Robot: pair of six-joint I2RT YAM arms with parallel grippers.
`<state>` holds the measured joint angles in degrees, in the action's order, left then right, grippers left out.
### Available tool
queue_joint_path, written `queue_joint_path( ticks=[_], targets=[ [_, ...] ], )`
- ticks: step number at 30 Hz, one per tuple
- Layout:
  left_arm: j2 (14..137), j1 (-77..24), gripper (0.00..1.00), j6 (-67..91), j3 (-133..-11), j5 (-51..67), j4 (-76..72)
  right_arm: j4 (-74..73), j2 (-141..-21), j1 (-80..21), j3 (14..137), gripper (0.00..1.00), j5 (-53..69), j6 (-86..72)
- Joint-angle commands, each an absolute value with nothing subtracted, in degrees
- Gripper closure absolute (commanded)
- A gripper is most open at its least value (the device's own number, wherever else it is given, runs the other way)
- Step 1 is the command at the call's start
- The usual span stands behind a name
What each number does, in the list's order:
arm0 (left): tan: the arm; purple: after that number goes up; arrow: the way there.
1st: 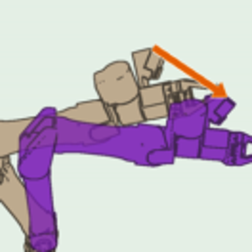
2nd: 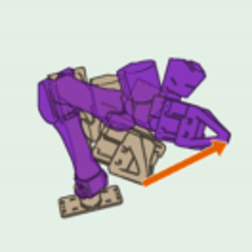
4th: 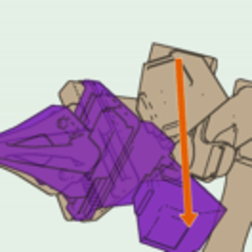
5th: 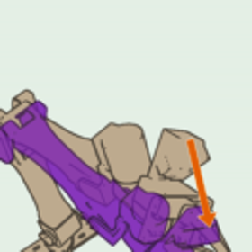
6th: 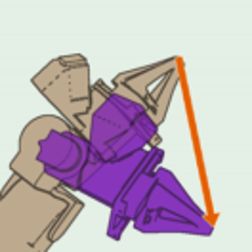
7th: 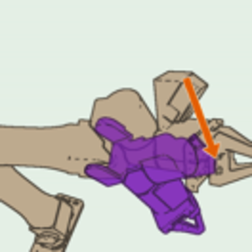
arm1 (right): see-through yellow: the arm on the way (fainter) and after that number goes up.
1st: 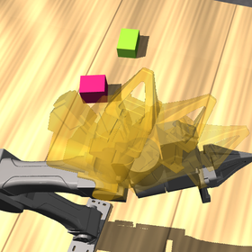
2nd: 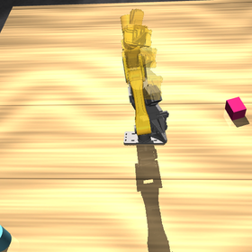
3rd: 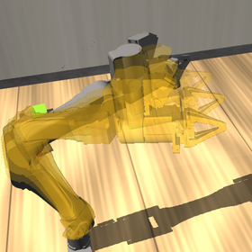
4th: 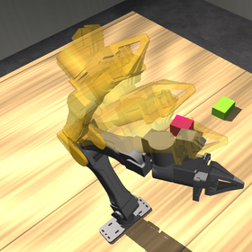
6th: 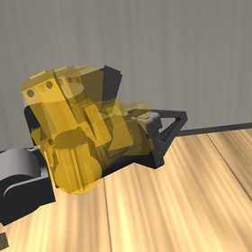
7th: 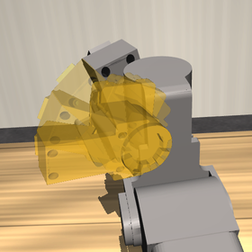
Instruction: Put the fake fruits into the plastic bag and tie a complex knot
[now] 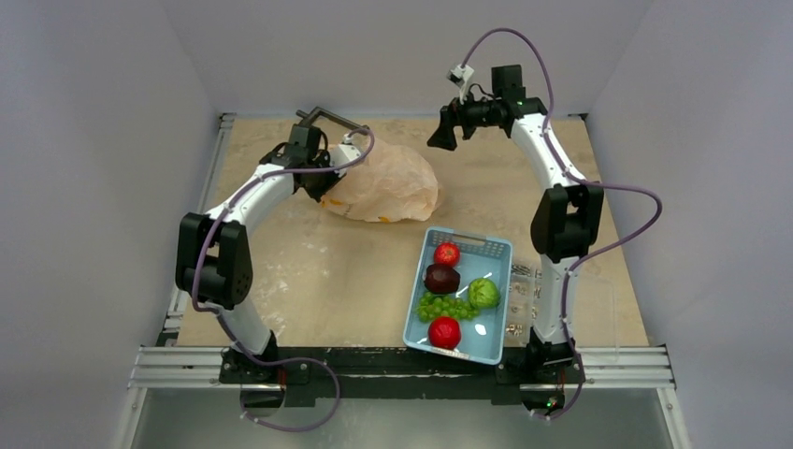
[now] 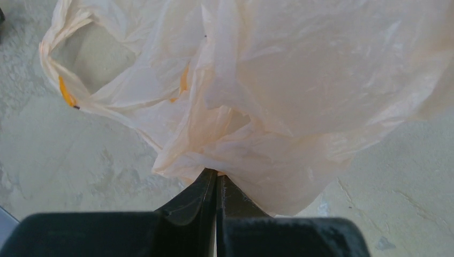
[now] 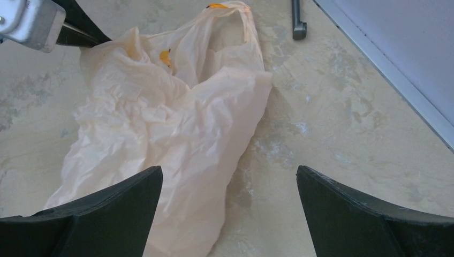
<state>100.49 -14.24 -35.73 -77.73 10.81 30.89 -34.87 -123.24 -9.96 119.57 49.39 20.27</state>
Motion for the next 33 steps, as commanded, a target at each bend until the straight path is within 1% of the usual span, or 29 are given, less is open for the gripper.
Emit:
queue_joint_path(
  ticks=[1,4,6,10,12,17,19,22,26,27,28,29,30,32,33],
  targets=[
    [95.4,-14.8,1.00,-30.2,-76.9,7.2,36.7,-36.5,-118.8,-10.9,116.7,0.01,47.6,19.5],
    [94.9,-14.8,1.00,-27.0,-76.3,5.3,41.3,-39.2,-115.7,-12.6,111.3,0.01,46.0,20.9],
    [93.2,-14.8,1.00,-26.4,-73.4,6.5,40.8,-42.8,-114.0,-13.7,108.1,0.01,46.0,23.6],
    [92.2,-15.1,1.00,-26.1,-70.4,7.9,38.8,-41.8,-111.0,-14.7,101.4,0.01,47.9,23.2],
    [93.4,-15.2,1.00,-26.1,-71.6,7.6,39.3,-42.7,-111.2,-14.6,102.0,0.01,51.4,23.0],
    [94.6,-15.2,1.00,-26.7,-72.5,7.6,39.5,-46.9,-112.9,-12.5,111.6,0.01,55.4,20.8],
    [95.1,-15.4,1.00,-26.2,-72.6,7.6,39.9,-50.6,-112.7,-13.0,112.2,0.01,54.3,23.5],
    [95.7,-15.3,1.00,-24.9,-72.8,7.9,40.2,-54.6,-111.3,-16.0,108.0,0.01,50.3,29.6],
    [94.7,-15.4,1.00,-24.0,-72.0,11.0,39.6,-45.7,-109.1,-19.4,98.3,0.01,41.3,28.4],
    [94.0,-15.4,1.00,-24.3,-71.6,12.2,39.6,-43.8,-109.2,-19.9,97.2,0.03,39.4,28.7],
    [93.3,-15.3,1.00,-24.3,-71.2,13.1,39.7,-42.5,-109.7,-20.2,96.6,0.08,37.7,29.3],
    [92.7,-15.2,1.00,-24.4,-71.0,14.2,40.2,-42.2,-110.3,-20.5,96.2,0.20,36.4,30.7],
    [91.8,-14.8,0.95,-24.6,-71.1,15.8,41.2,-42.8,-111.1,-20.8,96.1,0.37,35.6,32.5],
    [89.8,-11.9,0.81,-24.1,-72.0,22.1,44.0,-42.9,-111.6,-21.2,94.9,0.72,34.3,35.6],
    [88.5,-8.8,0.68,-22.9,-72.6,26.9,45.1,-42.5,-111.1,-21.4,93.4,0.85,34.0,36.9]
  ],
)
